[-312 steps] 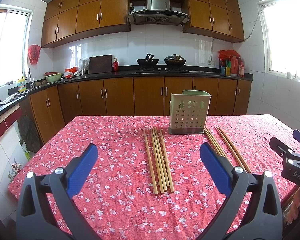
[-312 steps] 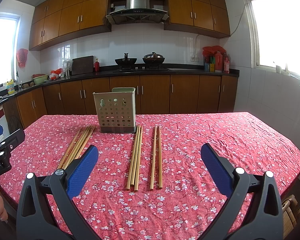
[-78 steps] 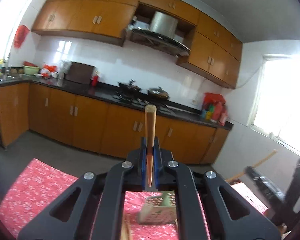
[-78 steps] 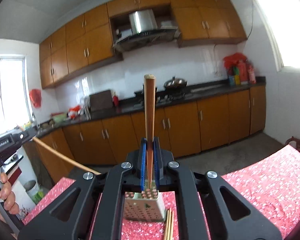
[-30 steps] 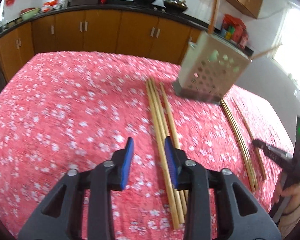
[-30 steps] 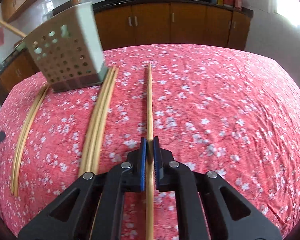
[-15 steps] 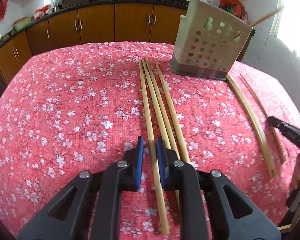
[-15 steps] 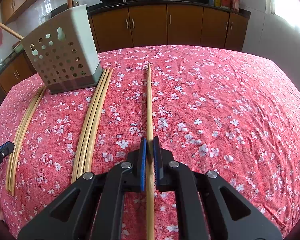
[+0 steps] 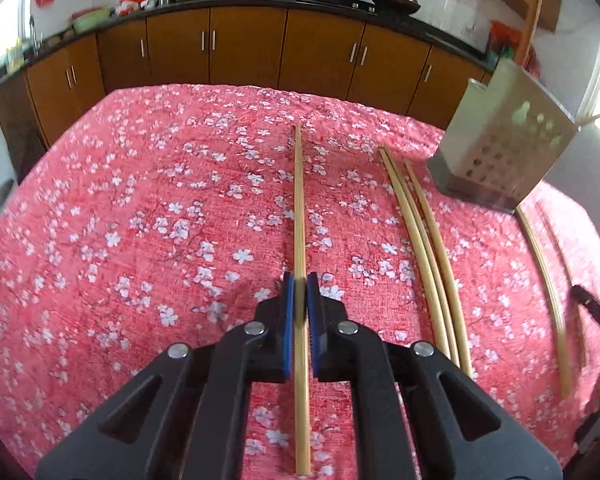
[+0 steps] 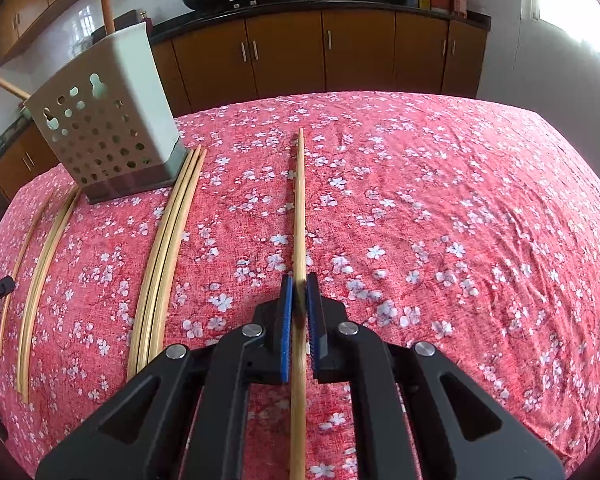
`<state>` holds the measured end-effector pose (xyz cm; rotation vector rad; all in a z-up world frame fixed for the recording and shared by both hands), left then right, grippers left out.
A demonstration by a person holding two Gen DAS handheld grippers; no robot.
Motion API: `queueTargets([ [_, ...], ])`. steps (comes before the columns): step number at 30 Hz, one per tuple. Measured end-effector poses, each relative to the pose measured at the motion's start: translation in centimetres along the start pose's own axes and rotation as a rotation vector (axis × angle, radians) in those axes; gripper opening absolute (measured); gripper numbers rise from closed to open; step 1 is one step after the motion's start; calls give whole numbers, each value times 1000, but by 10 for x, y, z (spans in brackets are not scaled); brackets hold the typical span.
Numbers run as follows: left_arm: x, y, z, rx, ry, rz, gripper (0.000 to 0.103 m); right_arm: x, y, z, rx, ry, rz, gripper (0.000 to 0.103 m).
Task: Organize utensils
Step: 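Grasp a single chopstick with the left tool while the right tool grasps another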
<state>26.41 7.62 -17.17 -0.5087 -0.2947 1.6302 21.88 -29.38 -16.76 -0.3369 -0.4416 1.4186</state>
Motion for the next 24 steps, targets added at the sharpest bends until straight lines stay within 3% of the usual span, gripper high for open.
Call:
queueTargets([
  [6,-6,1,-1,0,1,-24,16,1,-3,-1,1,43,28,9],
  [24,0,2,0,-3,31,-5,16,1,-2,-1,-2,30,18,13],
])
Point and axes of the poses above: each gripper's, at about its wrist camera, not at the fingertips, and z roughly against the way its jaws point, x to its left, y to its underside, the point moved 9 cm from there along -z, roughly the way its jaws point, and after that the axes turned 11 degrees about x, right-handed, at the moved point
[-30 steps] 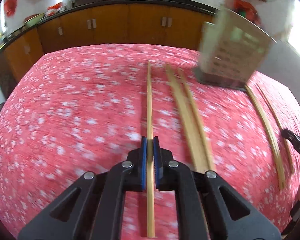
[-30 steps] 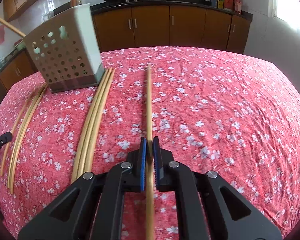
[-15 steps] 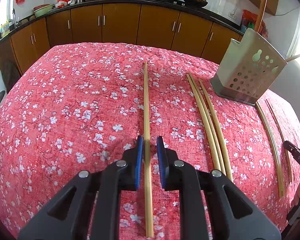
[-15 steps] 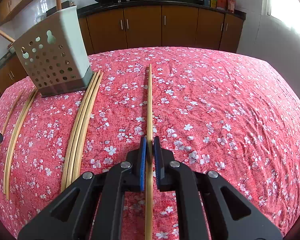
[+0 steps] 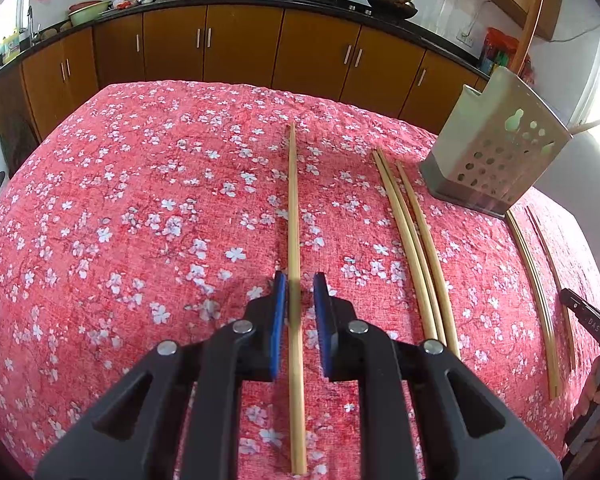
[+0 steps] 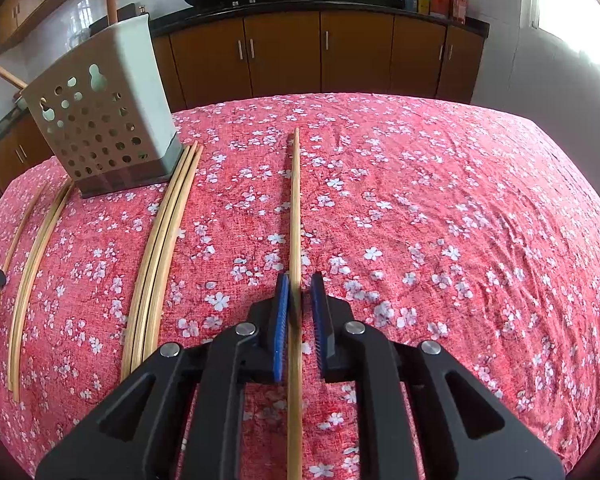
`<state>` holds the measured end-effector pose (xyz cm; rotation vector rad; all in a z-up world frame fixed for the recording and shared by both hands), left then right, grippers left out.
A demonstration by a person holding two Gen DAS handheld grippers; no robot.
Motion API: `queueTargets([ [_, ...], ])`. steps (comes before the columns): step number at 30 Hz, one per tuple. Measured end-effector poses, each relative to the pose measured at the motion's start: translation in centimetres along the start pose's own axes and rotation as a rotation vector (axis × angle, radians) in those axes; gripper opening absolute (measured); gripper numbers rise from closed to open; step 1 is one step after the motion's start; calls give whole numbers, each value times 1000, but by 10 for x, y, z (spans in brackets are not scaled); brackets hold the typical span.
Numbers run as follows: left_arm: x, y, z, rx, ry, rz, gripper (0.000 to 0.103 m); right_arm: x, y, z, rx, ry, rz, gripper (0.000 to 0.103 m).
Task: Organize utensils
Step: 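Grasp a single chopstick with the left tool while the right tool grasps another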
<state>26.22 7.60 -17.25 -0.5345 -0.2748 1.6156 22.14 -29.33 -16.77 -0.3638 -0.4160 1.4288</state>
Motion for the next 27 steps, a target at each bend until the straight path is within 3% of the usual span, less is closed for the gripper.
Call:
queueTargets([
  [11,0,0,0,0,-2,-1,16,0,0,1,1,-4,-5,14],
  [22,-8,17,7,8,-89,-56,19,5,19,10,4,-25,12,14],
  [27,-9,18,8,7,-80,-51,19,5,19,10,5,-47,1,14],
])
Point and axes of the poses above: each gripper's, at about its wrist camera, not at the fingertips, and z roughly against the way its jaws point, x to its left, y to its underside, the point moved 9 cm from there along -z, roughly the way its jaws point, and after that the axes turned 11 degrees about x, right-handed, at the moved point
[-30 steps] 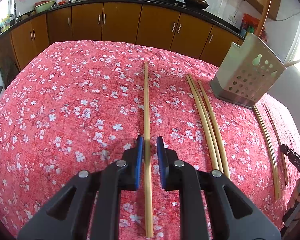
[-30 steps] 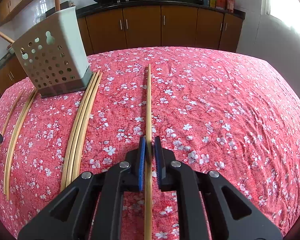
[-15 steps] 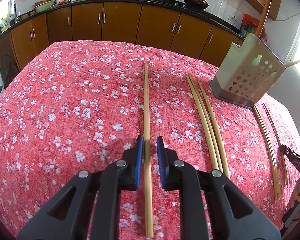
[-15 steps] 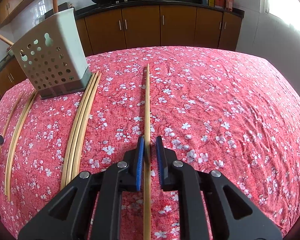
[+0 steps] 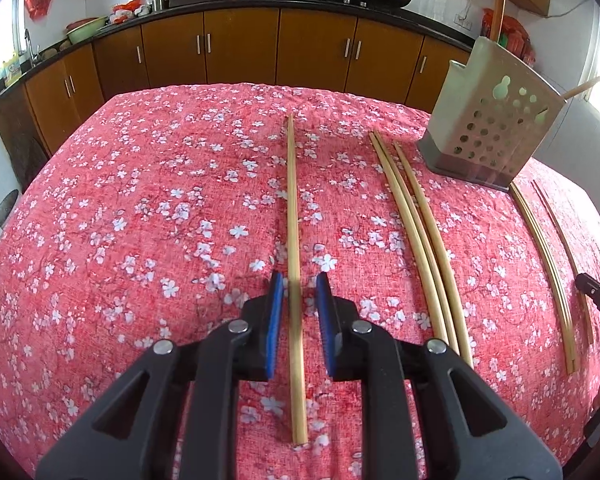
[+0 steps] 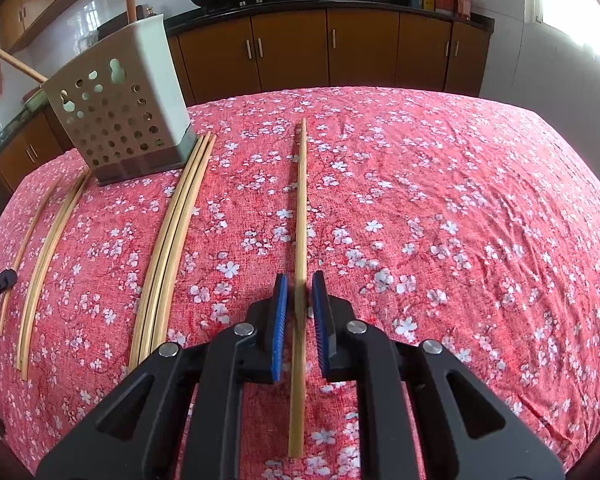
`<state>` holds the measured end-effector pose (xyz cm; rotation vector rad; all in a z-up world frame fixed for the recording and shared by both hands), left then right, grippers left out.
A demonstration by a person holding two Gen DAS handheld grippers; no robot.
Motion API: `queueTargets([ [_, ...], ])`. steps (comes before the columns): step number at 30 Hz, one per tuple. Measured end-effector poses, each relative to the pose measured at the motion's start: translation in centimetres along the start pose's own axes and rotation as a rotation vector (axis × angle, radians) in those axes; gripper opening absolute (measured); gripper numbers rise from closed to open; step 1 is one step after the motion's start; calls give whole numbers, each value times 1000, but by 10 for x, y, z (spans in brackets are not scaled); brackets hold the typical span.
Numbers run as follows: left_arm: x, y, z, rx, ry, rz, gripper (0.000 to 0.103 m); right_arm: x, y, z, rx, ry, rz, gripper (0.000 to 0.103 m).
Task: Organize utensils
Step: 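Grasp a single chopstick with the left tool while the right tool grasps another, then raise both chopsticks over the utensil holder and open both tools to release them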
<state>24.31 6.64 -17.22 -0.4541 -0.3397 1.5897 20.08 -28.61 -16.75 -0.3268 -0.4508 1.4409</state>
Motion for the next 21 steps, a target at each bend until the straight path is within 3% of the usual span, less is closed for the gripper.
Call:
queueTargets([
  [12,-3,-1,-3,2,-33,-13,17,-3,0,0,2,-22,-3,14],
  [15,-4,0,-4,2,-51,-20,8,-6,0,1,1,-20,-10,9],
  [21,-5,2,-1,-1,-45,-46,7,-14,-1,2,-7,-88,-59,7],
])
Point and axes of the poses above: each gripper's, at about its wrist camera, not at the fingertips, and z roughly against the way its jaws point, x to its left, y to its underside, the point moved 9 cm from there along -z, roughly the way its jaws point, and after that the axes turned 11 degrees about x, right-handed, at the moved point
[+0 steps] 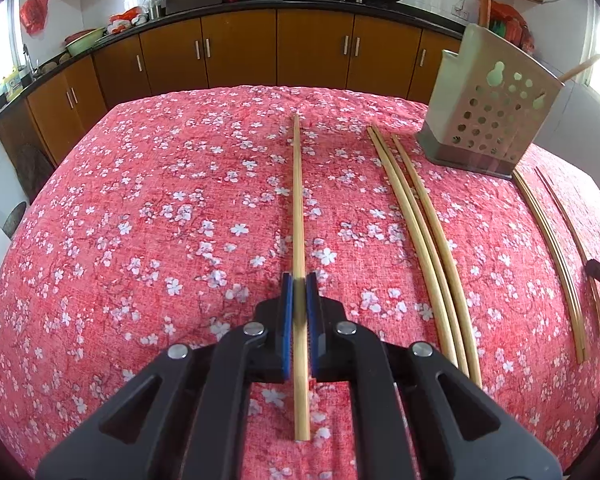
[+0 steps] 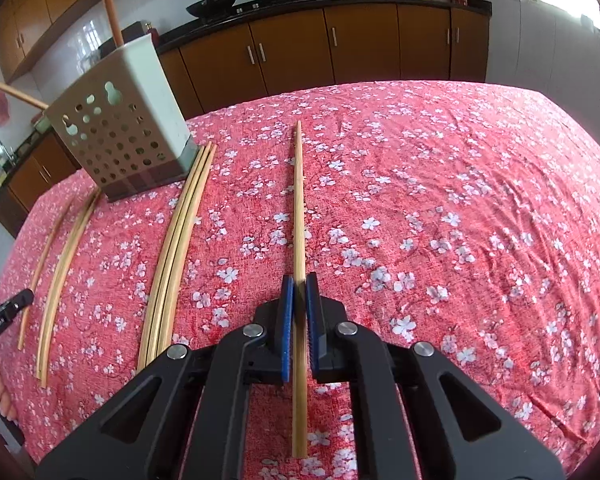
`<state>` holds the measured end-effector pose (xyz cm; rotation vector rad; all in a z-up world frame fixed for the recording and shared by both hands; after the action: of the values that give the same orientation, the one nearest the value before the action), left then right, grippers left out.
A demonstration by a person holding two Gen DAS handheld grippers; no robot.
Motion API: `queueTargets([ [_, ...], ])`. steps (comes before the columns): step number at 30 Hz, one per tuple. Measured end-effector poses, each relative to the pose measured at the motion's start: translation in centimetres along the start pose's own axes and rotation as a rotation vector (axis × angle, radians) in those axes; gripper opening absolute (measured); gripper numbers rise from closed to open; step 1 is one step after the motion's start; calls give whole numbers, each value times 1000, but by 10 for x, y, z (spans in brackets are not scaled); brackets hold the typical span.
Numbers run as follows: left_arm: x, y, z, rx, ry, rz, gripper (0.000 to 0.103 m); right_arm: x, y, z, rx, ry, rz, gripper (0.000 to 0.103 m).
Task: Organize utensils
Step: 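Raise both chopsticks over the utensil holder and open both tools to release them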
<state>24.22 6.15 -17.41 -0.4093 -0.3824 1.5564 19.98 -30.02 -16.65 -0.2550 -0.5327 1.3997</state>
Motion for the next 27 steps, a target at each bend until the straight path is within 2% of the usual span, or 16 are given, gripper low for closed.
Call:
queueTargets([
  [5,5,0,16,-32,9,-10,7,-2,0,14,-47,1,-3,7],
  [9,12,-10,41,-95,35,16,7,-2,-6,34,-103,-6,-14,7],
  [18,21,-57,118,-299,98,89,7,-1,-46,107,-332,-36,-22,7],
  [21,22,-76,139,-350,116,96,7,3,-58,123,-379,-40,-10,7],
  [27,15,-106,166,-398,126,61,7,23,-77,143,-422,-81,33,7],
])
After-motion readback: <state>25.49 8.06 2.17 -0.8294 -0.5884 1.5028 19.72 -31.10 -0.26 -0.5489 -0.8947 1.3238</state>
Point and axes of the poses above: each gripper's, at about its wrist camera, not at the fingertips, and z roughly against the way its jaws point, x to its left, y to its underside, the point moved 9 cm from there along -z, roughly the way its jaws point, and after that the axes turned 11 degrees about x, right-handed, at the moved point
